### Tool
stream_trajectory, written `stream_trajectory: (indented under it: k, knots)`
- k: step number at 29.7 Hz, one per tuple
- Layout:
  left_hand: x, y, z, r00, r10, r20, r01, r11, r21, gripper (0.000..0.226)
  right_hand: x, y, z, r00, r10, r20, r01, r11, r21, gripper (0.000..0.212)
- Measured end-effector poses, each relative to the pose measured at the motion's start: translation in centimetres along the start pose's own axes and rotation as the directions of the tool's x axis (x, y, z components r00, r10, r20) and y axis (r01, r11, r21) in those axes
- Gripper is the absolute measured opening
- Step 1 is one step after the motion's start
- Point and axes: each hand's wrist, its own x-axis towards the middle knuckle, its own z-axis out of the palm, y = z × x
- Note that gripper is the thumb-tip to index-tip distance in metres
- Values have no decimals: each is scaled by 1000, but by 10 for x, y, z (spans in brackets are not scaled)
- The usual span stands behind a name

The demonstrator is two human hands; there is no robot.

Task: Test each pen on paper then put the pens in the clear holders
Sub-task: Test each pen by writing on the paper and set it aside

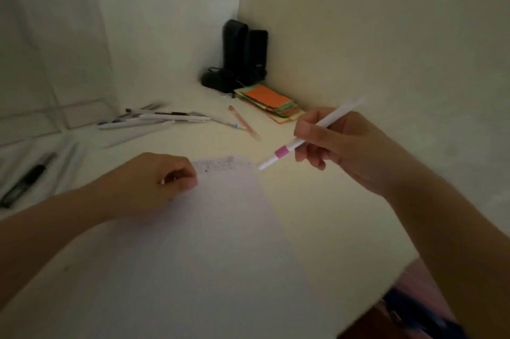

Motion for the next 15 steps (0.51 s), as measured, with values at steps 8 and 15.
stream_trajectory:
  k: [8,15]
  knots:
    - [19,200,66,836,544,76,-476,786,-394,25,-235,15,-62,902,85,-424,-139,985,-98,17]
    - [15,304,161,568,751,337,-594,657,-464,20,-412,87,-82,653,510,-560,-630,776,-27,22]
